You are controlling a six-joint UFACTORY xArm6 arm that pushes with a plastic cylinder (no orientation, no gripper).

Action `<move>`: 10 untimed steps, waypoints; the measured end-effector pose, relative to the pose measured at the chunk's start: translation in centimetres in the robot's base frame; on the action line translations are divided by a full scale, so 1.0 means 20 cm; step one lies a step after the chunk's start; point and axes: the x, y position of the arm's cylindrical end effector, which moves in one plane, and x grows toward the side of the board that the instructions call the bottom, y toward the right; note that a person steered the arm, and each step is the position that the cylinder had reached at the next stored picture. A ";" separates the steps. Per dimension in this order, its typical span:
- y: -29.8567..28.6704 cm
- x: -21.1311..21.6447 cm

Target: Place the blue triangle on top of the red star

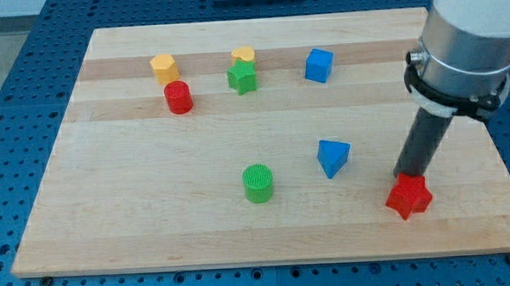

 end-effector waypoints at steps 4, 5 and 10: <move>-0.45 -0.29; -0.64 -0.29; -0.57 -0.18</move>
